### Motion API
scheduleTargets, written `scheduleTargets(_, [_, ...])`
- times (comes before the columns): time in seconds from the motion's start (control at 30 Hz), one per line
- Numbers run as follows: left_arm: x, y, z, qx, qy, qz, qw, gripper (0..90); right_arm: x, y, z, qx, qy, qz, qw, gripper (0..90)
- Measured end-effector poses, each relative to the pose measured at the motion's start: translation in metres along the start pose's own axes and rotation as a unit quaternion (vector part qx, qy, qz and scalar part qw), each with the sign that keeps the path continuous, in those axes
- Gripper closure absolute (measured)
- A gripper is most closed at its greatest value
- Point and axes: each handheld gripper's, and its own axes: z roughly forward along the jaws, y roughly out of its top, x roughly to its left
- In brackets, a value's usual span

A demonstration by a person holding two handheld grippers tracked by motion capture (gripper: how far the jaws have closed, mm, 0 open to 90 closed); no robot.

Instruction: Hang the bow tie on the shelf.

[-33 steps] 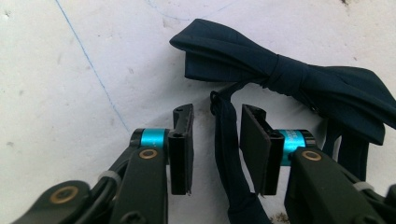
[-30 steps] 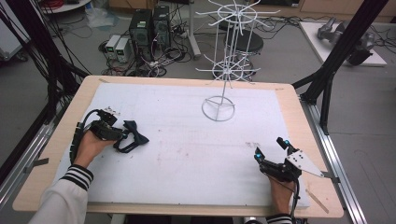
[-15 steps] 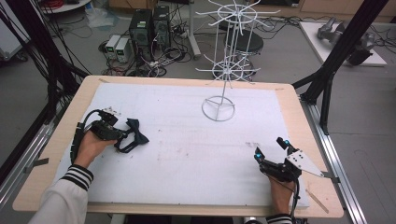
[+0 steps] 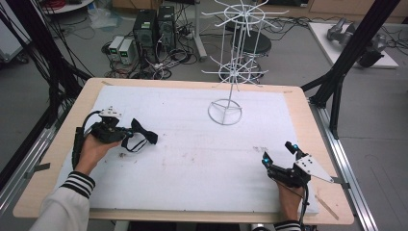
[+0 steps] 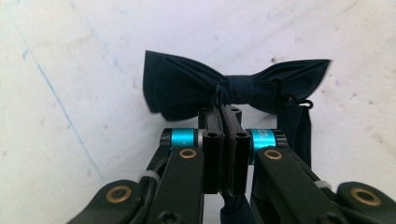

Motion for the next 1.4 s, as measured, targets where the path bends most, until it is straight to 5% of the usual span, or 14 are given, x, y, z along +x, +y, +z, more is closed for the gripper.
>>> scheduleTargets(0.43, [-0.016,0.019,-0.011,-0.077,-0.017,0.023,0.9966,87.3,0.000,0.000,0.000,0.000,-0.001,0.001,1.0000,6.6])
scheduleTargets(0.77, [-0.030,0.040,-0.022,-0.148,-0.032,0.046,0.9874,87.3,0.000,0.000,0.000,0.002,-0.001,0.001,1.0000,6.6])
scheduleTargets(1.4, [-0.059,0.082,-0.019,-0.209,-0.061,0.082,0.9726,87.3,0.001,0.000,0.000,0.001,-0.001,-0.001,1.0000,6.6])
